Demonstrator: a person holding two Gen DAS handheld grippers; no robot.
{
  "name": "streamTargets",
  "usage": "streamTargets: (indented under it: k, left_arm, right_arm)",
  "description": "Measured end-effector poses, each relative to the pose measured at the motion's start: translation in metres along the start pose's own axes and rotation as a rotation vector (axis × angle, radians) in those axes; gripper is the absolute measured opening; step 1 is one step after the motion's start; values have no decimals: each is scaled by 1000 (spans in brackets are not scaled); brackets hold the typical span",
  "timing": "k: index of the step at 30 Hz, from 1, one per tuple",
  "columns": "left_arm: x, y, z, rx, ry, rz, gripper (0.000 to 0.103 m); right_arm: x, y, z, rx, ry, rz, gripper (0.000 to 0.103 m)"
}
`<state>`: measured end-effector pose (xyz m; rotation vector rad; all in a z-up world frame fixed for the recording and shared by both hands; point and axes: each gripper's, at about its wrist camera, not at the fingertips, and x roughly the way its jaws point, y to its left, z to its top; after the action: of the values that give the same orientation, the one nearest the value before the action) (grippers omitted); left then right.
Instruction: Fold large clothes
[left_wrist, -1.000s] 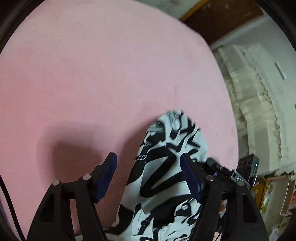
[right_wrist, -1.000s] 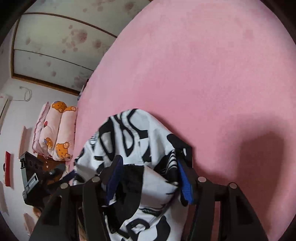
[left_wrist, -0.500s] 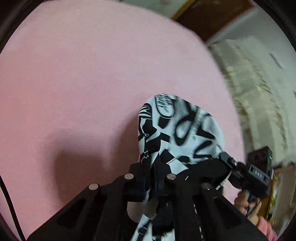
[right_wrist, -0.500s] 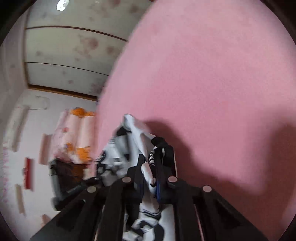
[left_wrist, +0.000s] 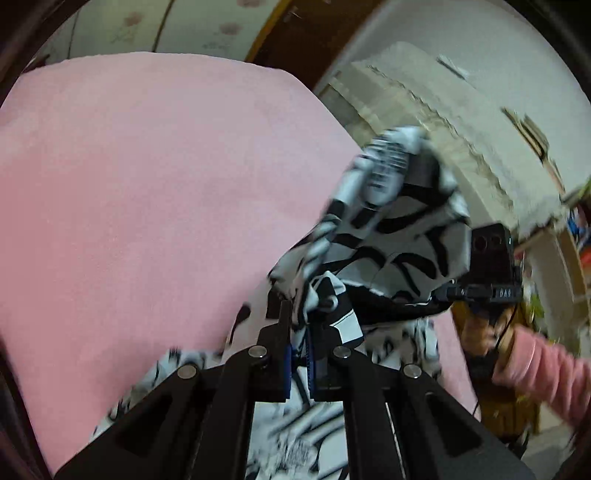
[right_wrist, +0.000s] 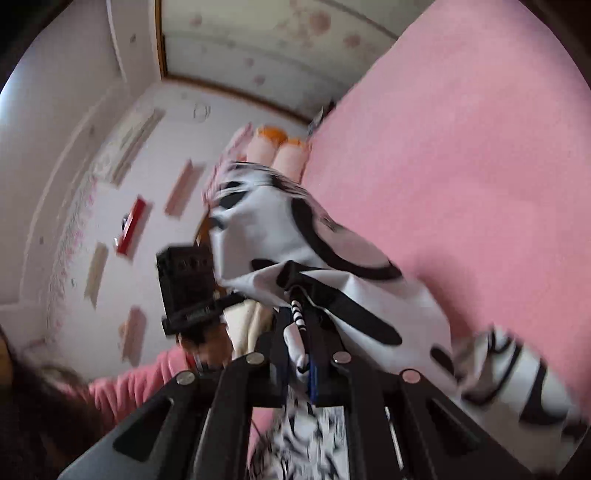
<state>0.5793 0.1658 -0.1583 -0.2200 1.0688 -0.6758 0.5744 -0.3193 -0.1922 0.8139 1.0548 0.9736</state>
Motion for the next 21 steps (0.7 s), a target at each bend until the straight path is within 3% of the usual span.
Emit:
streamTargets:
  k: [5, 12, 16, 21]
  left_arm:
    - [-20, -15, -63, 74, 56, 33, 4]
    - [-2, -45, -153, 283, 130, 202, 6]
    - [7, -58, -193, 387, 132, 308, 6]
    - [8, -63, -213, 388, 145, 375, 10]
  right_arm:
    - [-3, 12, -54, -24, 98, -113, 7]
    - [17, -15, -136, -43, 245, -377, 8]
    - [30, -21, -155, -54, 211, -450, 11]
    - [39, -18, -170, -54, 173, -504, 11]
